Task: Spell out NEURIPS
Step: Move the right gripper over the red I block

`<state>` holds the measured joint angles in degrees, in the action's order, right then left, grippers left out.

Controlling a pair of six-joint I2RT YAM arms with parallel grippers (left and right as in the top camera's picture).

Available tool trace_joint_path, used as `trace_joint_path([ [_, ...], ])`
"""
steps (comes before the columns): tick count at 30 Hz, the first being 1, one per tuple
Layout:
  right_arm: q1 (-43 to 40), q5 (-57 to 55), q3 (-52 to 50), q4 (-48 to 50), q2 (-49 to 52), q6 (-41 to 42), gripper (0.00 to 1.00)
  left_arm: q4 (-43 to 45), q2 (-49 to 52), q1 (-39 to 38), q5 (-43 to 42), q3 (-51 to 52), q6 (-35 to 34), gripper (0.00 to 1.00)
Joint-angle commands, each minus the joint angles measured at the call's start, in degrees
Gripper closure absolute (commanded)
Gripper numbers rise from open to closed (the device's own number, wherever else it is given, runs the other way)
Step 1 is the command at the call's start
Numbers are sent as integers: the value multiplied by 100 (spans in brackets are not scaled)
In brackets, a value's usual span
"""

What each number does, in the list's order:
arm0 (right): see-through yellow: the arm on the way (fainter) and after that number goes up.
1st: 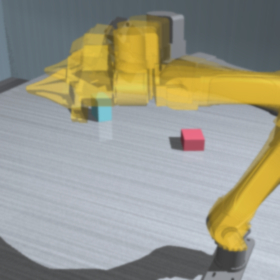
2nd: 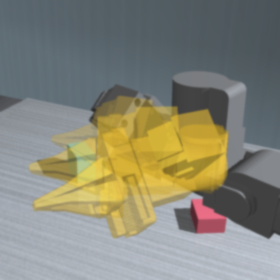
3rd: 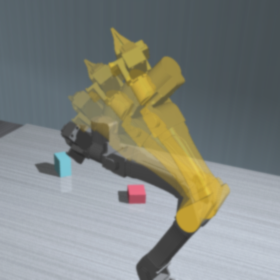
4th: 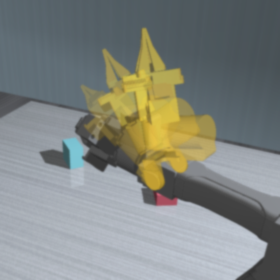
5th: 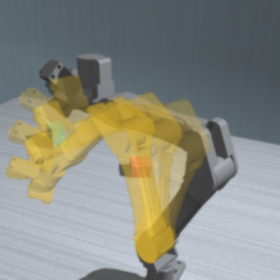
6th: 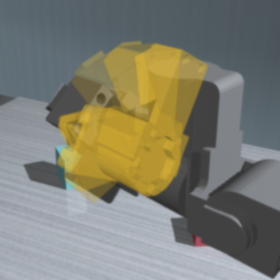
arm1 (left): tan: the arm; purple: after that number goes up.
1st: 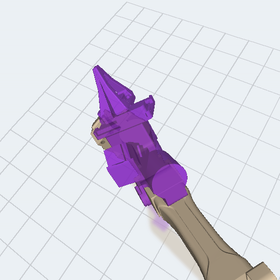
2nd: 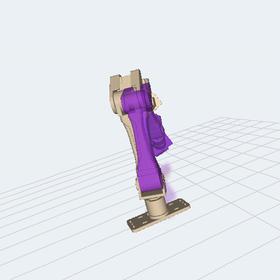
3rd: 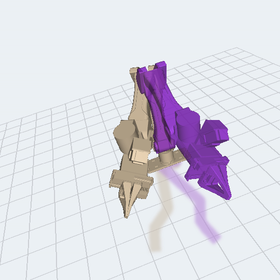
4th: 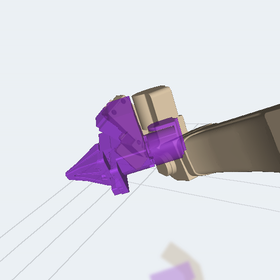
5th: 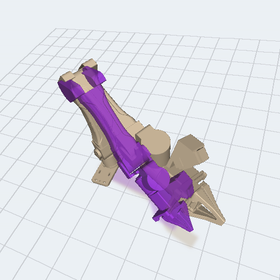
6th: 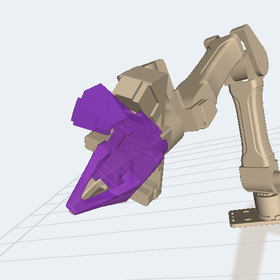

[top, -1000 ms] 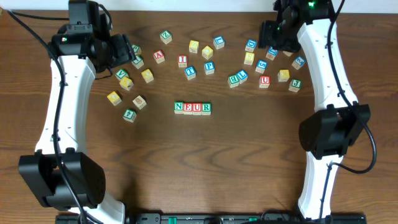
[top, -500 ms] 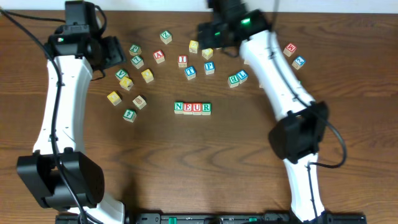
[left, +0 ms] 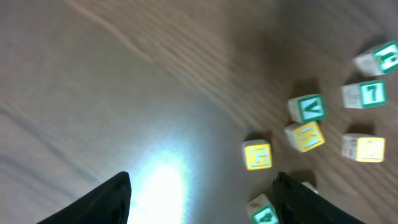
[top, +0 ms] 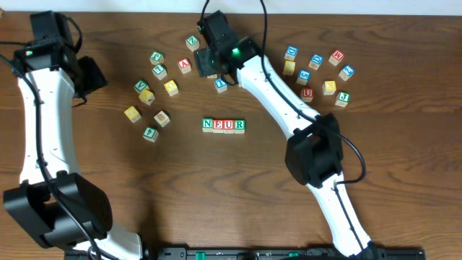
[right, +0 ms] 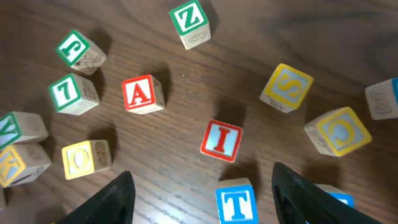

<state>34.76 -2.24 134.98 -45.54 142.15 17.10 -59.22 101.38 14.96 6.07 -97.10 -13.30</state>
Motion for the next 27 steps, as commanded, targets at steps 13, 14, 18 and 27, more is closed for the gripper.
trace_joint_path([
  [13,166,-232,68,367,520,76,38,-269,22,39,105,-63,9,28],
  [14,166,-234,66,378,522,92,38,-269,22,39,105,-63,9,28],
  [18,170,-363,66,516,610,90,38,-269,22,39,105,-63,9,28],
  [27,164,-535,66,662,767,177,38,-269,22,39,105,-63,9,28],
])
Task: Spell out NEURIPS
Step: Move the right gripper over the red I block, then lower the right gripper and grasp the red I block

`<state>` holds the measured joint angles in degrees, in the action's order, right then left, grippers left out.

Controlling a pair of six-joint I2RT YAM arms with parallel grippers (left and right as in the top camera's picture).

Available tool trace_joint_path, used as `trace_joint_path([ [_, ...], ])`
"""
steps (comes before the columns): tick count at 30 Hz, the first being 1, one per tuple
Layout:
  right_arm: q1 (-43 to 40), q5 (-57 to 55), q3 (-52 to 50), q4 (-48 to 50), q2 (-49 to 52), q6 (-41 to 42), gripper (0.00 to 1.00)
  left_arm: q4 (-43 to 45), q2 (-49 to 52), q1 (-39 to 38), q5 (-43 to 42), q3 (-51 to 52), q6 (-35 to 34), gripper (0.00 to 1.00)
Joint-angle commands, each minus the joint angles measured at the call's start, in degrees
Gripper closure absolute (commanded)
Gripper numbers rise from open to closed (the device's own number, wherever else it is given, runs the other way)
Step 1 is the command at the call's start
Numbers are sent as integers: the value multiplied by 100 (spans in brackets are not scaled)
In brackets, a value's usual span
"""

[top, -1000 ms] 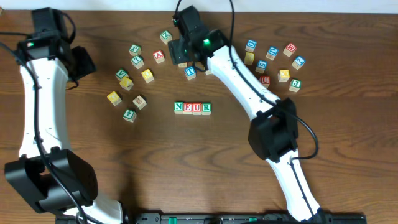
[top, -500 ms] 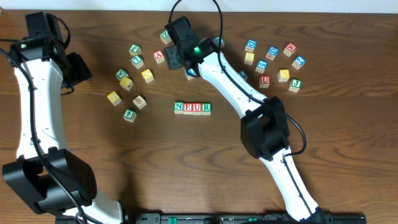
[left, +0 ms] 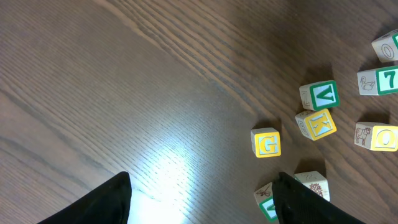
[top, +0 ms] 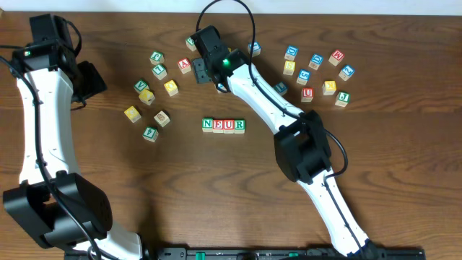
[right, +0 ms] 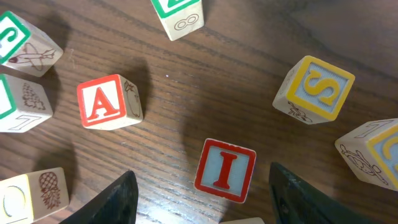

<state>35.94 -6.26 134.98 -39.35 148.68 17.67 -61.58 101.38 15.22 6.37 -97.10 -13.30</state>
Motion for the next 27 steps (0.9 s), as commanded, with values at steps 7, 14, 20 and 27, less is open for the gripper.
trace_joint_path([
  [7,52,-131,66,164,245,173,38,-33,22,13,74,-63,9,28],
  [14,48,-133,66,214,306,205,39,-33,22,13,74,-63,9,28],
  [20,48,-232,66,227,339,297,42,-33,22,13,74,-63,9,28],
  [27,42,-350,66,275,402,422,46,-33,22,13,74,-63,9,28],
])
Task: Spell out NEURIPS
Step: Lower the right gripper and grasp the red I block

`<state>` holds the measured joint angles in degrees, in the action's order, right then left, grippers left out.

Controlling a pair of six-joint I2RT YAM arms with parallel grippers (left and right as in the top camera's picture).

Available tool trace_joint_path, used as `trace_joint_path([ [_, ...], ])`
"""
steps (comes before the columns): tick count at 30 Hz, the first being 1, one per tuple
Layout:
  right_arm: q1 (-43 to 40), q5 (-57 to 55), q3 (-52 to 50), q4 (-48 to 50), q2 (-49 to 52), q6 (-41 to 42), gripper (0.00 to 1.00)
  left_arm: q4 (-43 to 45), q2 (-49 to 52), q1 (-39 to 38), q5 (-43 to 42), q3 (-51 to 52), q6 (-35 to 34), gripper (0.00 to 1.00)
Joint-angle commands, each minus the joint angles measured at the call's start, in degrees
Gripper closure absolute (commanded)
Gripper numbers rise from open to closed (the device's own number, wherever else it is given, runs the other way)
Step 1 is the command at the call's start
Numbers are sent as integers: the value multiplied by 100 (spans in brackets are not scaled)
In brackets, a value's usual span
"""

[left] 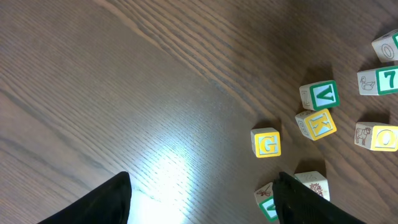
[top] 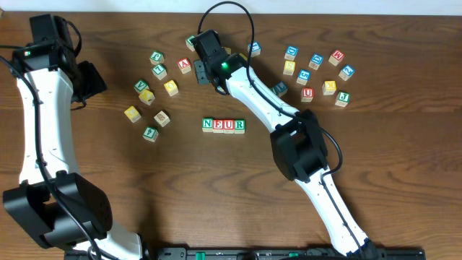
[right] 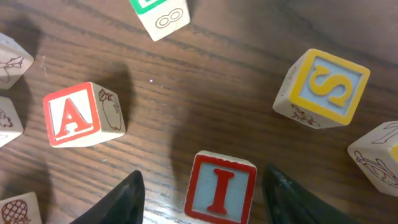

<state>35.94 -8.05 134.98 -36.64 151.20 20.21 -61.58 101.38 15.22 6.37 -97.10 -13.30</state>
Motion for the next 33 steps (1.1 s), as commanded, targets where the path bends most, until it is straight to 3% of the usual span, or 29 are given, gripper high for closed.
trace_joint_path([
  [1,44,-168,66,4,177,173,46,-33,22,13,74,-63,9,28],
  [5,44,-168,66,0,225,210,48,-33,22,13,74,-63,9,28],
  [16,44,-168,66,22,225,315,64,-33,22,13,74,-63,9,28],
  [33,37,-168,72,68,216,313,71,-33,22,13,76,-63,9,28],
])
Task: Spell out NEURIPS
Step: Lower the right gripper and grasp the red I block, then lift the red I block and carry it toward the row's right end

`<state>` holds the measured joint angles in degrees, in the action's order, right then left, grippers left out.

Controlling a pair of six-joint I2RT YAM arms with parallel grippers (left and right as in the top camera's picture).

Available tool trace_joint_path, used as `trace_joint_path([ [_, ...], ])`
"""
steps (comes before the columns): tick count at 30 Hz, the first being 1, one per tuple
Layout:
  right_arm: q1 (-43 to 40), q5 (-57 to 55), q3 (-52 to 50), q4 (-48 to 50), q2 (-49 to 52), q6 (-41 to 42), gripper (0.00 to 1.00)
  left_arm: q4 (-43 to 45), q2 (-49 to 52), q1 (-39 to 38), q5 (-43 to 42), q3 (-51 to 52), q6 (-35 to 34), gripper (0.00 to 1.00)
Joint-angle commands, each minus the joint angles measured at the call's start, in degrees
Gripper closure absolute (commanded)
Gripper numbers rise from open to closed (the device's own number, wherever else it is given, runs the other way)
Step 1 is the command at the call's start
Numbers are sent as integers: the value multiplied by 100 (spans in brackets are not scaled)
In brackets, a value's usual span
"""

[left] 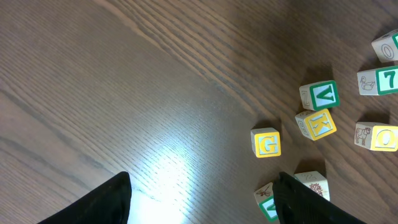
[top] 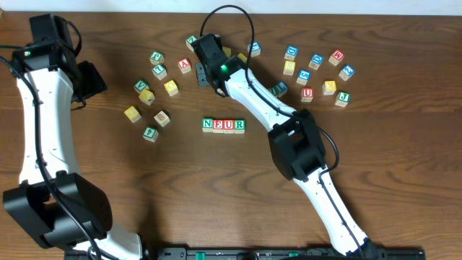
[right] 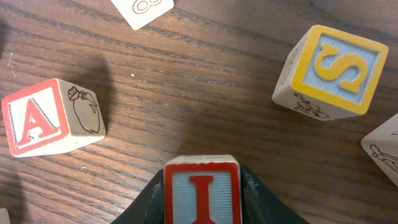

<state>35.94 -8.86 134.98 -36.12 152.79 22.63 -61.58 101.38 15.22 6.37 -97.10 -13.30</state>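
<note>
The green-framed blocks N, E, U, R (top: 224, 125) lie in a row at the table's middle. At the back, my right gripper (top: 209, 72) is down among loose blocks. In the right wrist view both black fingers (right: 151, 200) press the sides of the red-framed I block (right: 202, 186), so my right gripper (right: 202, 202) is shut on it. A yellow S block (right: 336, 71) lies to its upper right and a red A block (right: 46, 124) to its left. My left gripper (left: 202, 205) hangs open over bare wood at the far left (top: 90, 79).
Loose blocks lie in a left cluster (top: 151, 94) and a right cluster (top: 317, 72). The left wrist view shows a yellow G (left: 267, 143), a green V (left: 320, 96), a yellow K (left: 318, 123) and a green 7 (left: 379, 81). The right arm (top: 289, 137) crosses the table right of the row.
My right gripper has come down onto the I block, and its fingers, then spread wide on either side, now press the block's sides. The left arm has not moved.
My right gripper hung open high over the back blocks, the I block in view below it. At each later moment it stood lower and closer to that block, and now it is shut on it. The left arm shifted slightly early, then stayed still.
</note>
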Motion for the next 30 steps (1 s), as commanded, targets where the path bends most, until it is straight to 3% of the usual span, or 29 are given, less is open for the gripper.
trace_joint_path([
  [1,37,-87,72,15,55,70,72,-33,22,13,74,-63,9,28],
  [14,-52,-66,79,-136,-372,68,73,-33,22,13,74,-63,9,28],
  [30,-219,59,79,-979,-1134,0,80,-33,22,13,74,-63,9,28],
])
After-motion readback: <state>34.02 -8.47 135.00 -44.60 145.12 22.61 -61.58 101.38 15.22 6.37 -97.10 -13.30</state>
